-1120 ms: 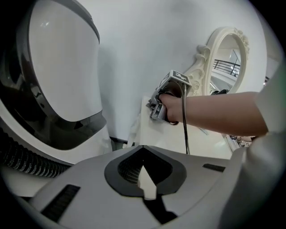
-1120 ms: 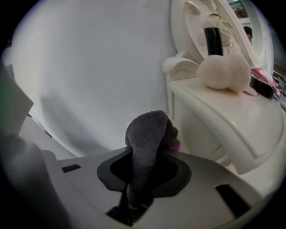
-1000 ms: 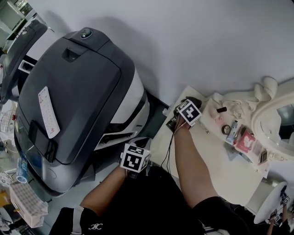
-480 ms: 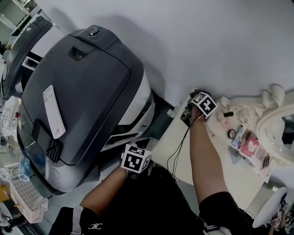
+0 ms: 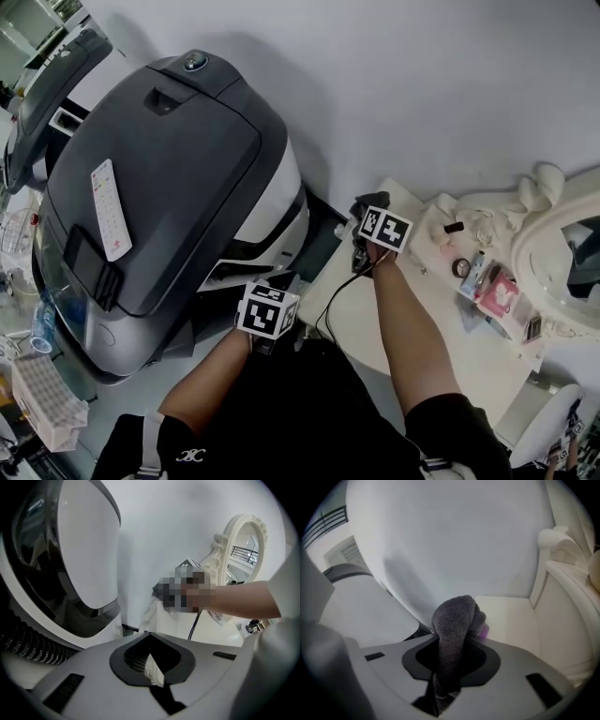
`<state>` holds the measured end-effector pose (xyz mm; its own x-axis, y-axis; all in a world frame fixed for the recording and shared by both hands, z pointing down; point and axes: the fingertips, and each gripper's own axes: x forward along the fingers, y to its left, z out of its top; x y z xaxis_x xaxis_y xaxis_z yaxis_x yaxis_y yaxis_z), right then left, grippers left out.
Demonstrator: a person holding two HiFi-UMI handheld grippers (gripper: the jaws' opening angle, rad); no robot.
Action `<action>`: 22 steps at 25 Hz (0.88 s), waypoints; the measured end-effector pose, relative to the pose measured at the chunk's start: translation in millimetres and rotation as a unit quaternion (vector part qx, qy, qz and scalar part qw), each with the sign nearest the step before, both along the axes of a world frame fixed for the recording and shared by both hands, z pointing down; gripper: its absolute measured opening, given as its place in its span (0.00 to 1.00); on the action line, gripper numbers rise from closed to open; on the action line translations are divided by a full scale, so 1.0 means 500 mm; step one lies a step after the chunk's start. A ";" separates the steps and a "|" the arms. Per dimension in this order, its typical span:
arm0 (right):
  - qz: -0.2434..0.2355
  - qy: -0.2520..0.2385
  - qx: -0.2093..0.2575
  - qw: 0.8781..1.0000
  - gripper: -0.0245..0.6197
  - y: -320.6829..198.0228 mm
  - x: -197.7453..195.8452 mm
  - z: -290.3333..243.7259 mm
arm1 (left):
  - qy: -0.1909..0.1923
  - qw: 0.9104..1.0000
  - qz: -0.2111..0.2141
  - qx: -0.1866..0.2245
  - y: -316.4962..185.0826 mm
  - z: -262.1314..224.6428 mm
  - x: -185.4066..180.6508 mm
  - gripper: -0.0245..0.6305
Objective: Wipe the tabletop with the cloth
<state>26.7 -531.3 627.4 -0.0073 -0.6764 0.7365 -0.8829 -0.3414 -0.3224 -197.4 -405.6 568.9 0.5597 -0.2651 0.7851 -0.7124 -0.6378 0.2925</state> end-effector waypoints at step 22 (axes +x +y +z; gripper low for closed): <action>-0.319 -0.017 -0.023 0.947 0.18 0.291 -0.350 0.012 | 0.005 0.989 -0.146 0.024 0.070 -0.014 -0.081 0.04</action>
<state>-148.4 -385.7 633.4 -0.4273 -0.4942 0.7571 -0.9041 0.2434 -0.3514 -237.8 -370.7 561.9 0.4621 -0.4530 0.7624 -0.8652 -0.4188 0.2756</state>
